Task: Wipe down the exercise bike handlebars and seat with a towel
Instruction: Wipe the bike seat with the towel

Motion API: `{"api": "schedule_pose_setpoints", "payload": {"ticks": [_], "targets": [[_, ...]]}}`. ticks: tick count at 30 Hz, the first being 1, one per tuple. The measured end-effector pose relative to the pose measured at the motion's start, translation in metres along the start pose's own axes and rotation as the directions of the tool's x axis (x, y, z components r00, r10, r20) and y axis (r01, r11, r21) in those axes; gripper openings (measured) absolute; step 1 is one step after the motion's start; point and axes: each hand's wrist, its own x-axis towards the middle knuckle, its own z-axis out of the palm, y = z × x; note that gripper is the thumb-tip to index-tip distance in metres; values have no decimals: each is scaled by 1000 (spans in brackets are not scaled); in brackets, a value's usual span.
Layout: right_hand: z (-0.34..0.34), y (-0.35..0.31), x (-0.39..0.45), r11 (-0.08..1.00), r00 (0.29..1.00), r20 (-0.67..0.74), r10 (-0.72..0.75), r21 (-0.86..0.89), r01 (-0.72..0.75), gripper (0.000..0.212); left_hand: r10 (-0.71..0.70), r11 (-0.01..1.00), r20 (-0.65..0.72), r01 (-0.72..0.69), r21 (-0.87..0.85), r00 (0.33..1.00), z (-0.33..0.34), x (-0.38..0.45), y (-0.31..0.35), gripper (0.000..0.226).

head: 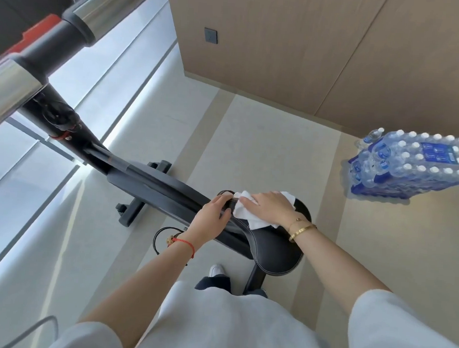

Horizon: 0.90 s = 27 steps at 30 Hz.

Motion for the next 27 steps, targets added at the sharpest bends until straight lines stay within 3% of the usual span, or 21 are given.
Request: {"api": "schedule_pose_setpoints", "payload": {"ticks": [2,4,6,9,11,14,18,22,27], "targets": [[11,17,-11,992,970,-225,-95,-106,73,58,-4,1000,5,4,11,1000,-1,1,1,40],[18,32,-19,987,923,-364,-126,-144,78,52,-1,1000,6,1,13,1000,-1,0,3,40],[12,41,-21,995,941,-334,-51,-97,19,47,4,1000,-1,-4,8,1000,-1,0,5,40],[-5,45,-12,993,986,-125,108,54,-102,53,-5,1000,-7,5,7,1000,0,0,5,40],[-16,49,-8,966,981,-19,193,177,-186,50,-17,1000,-2,17,16,1000,1,0,5,41],[-20,57,-11,915,960,8,279,302,-268,38,-27,999,-4,27,23,1000,1,-1,5,41],[-7,59,-29,849,915,-139,379,445,-284,38,-24,999,-14,24,22,1000,2,-2,5,41],[25,58,-62,781,845,-334,418,608,-145,26,-31,999,-24,31,6,999,4,-2,4,41],[66,42,-90,678,773,-416,478,734,-24,55,-29,1000,-34,29,4,999,5,-1,2,42]]}}
